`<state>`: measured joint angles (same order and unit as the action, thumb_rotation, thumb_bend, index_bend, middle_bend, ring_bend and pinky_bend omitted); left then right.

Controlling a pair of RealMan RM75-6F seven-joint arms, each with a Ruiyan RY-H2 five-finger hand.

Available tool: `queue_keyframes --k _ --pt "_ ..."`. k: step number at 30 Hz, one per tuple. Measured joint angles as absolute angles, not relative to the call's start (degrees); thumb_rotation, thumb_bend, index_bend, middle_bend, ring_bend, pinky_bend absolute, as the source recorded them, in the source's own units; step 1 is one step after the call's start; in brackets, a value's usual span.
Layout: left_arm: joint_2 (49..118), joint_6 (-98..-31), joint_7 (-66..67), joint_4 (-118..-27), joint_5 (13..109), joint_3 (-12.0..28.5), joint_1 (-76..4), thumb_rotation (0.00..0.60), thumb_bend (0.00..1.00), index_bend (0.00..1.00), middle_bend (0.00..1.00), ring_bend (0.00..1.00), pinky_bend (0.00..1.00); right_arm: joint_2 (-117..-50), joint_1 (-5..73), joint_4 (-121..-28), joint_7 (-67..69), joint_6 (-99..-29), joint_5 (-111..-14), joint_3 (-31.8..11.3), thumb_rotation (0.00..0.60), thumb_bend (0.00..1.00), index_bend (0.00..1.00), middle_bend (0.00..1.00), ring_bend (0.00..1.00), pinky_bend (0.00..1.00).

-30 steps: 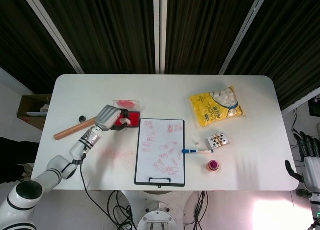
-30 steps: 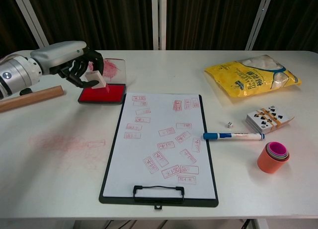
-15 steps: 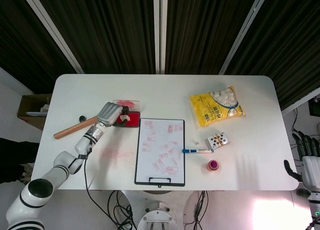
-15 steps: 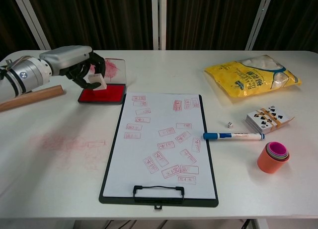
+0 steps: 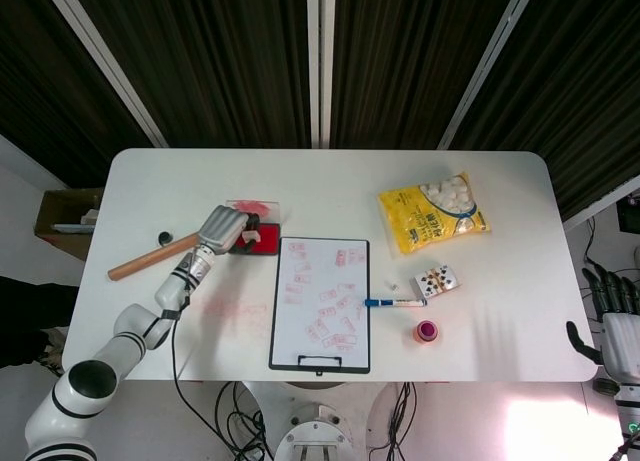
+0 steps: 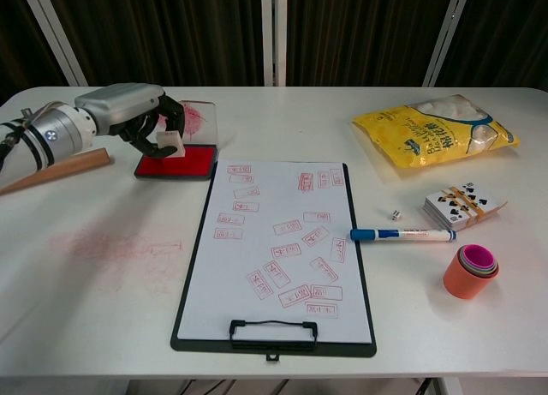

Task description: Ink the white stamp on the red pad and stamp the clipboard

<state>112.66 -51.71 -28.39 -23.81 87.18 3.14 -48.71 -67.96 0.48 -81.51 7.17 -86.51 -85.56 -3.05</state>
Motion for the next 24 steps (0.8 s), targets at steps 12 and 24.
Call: queue_keyframes --k 12,24 --pt "113.8 -49.8 -29.6 -21.9 86.8 2.4 -48.1 0.600 0.48 0.71 0.70 0.74 0.73 -68.3 0.5 -80.5 7.7 -86.1 -85.6 -2.9 0.600 0.30 0.00 0.00 0.00 0.00" --pt "111.9 -53.3 -30.3 -24.5 86.5 3.5 -48.8 0.600 0.48 0.71 0.70 0.74 0.73 -68.1 0.4 -80.7 8.2 -86.6 -85.9 -2.9 0.600 0.30 0.00 0.00 0.00 0.00"
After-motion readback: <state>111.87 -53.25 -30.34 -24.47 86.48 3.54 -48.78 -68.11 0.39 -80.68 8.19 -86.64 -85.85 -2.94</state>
